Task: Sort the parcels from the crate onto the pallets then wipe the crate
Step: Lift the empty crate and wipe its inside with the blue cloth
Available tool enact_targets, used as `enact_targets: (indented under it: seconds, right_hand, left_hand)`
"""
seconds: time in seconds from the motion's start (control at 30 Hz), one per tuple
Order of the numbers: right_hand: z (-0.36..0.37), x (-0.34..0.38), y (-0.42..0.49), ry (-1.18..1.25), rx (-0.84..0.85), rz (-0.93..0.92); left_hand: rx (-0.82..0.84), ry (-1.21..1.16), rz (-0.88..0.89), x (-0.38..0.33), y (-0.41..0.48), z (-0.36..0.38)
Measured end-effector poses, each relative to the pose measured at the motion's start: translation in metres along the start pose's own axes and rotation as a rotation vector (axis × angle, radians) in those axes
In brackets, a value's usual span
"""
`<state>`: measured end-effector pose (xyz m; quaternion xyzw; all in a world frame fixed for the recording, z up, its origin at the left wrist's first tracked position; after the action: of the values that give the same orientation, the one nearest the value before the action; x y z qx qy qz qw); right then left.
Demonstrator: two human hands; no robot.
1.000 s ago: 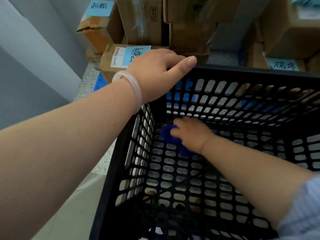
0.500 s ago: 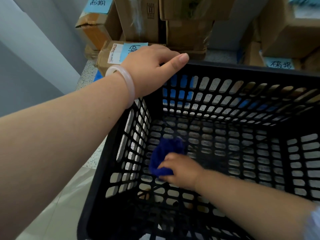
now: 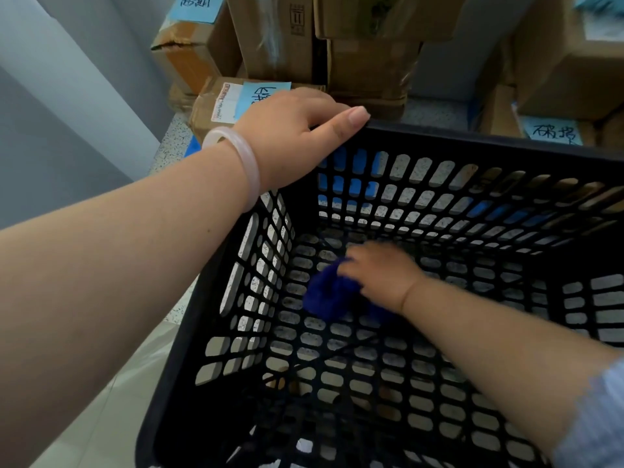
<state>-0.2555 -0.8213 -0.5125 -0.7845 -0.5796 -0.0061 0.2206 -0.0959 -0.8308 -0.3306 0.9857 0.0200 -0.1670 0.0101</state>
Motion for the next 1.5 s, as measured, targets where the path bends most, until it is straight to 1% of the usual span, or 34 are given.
enact_targets:
  seconds: [0.03,0.1,0.17,0.3,0.4,0.47,0.53,0.67,0.77,0.87,0.93,1.0,1.07,1.1,1.17,1.23,1.3,1.33,1.37,1.4,1.47,1.5]
  right_hand:
    - [-0.007,-0.019,0.003,-0.029,-0.042,0.077]
    - [-0.012,-0.041,0.006,-0.047,-0.142,0.148]
    - [-0.003,-0.047,0.003,0.048,-0.200,0.175]
    - [0.023,-0.046,-0.003,0.206,-0.159,0.352]
    - [0.025,-0.039,-0.004,0.415,-0.186,0.371]
    - [0.028,-0.027,-0.011,0.462,-0.117,0.327]
    - [0.037,-0.011,-0.028,0.491,-0.009,0.294]
    - [0.058,0.018,-0.065,0.451,0.215,0.205]
    - [0.070,0.032,-0.086,0.504,0.338,0.124]
    - [0.075,0.040,-0.100,0.519,0.386,0.044]
    - [0.074,0.032,-0.100,0.416,0.402,-0.020]
    - [0.066,0.018,-0.093,0.270,0.337,-0.097]
    - [0.053,0.000,-0.082,0.154,0.246,-0.092]
    - [0.046,-0.010,-0.078,0.103,0.205,-0.058]
    - [0.029,-0.035,-0.070,0.071,0.062,0.060]
    - [0.013,-0.063,-0.065,0.106,-0.107,0.249]
    - [0.008,-0.082,-0.066,0.106,-0.184,0.433]
    - [0.008,-0.084,-0.067,0.110,-0.213,0.466]
    - [0.011,-0.082,-0.069,0.125,-0.238,0.441]
    - [0.012,-0.075,-0.070,0.146,-0.252,0.373]
    - [0.019,-0.066,-0.070,0.152,-0.177,0.257]
    - [0.023,-0.066,-0.068,0.157,-0.128,0.258]
  left_hand:
    - [-0.005,0.000,0.005,0.000,0.000,0.000]
    - [-0.007,0.005,0.008,0.001,0.001,0.000]
    - [-0.012,0.004,0.002,0.001,0.001,0.001]
    - [-0.021,-0.006,-0.002,0.001,0.002,0.002]
    - [-0.025,-0.003,0.000,0.000,0.002,0.001]
    - [-0.028,0.001,-0.003,0.001,0.001,0.001]
    - [-0.027,0.005,-0.010,0.002,0.001,0.002]
    - [-0.016,0.016,-0.006,0.000,0.000,0.002]
    - [-0.009,0.022,-0.021,0.001,-0.001,0.001]
    - [-0.010,0.020,-0.015,0.000,0.001,0.001]
    - [-0.010,0.012,-0.005,-0.002,0.001,0.001]
    - [-0.014,0.005,-0.008,-0.002,0.000,0.001]
    - [-0.013,0.007,-0.018,-0.002,0.000,0.001]
    - [-0.012,0.009,-0.021,-0.002,0.000,0.001]
    - [-0.012,0.003,-0.025,-0.001,-0.001,0.001]
    - [-0.012,-0.005,-0.027,0.001,-0.001,0.001]
    - [-0.017,-0.012,-0.029,0.001,-0.001,0.002]
    - [-0.025,-0.014,-0.031,0.002,-0.001,0.002]
    - [-0.034,-0.012,-0.029,0.002,-0.001,0.002]
    - [-0.038,-0.011,-0.023,0.002,-0.001,0.002]
    - [-0.039,-0.013,-0.012,0.001,-0.002,0.002]
    - [-0.043,-0.013,-0.012,0.002,-0.002,0.002]
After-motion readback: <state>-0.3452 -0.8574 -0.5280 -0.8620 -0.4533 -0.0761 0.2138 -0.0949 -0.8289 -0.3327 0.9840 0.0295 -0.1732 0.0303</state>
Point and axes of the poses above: each hand's wrist, its own y-axis towards the middle knuckle, its own z-axis out of the palm, x = y × z, the point moved 5 cm from there along y, towards the middle knuckle, and after that the axes turned 10 degrees about y, right-handed, at the moved point
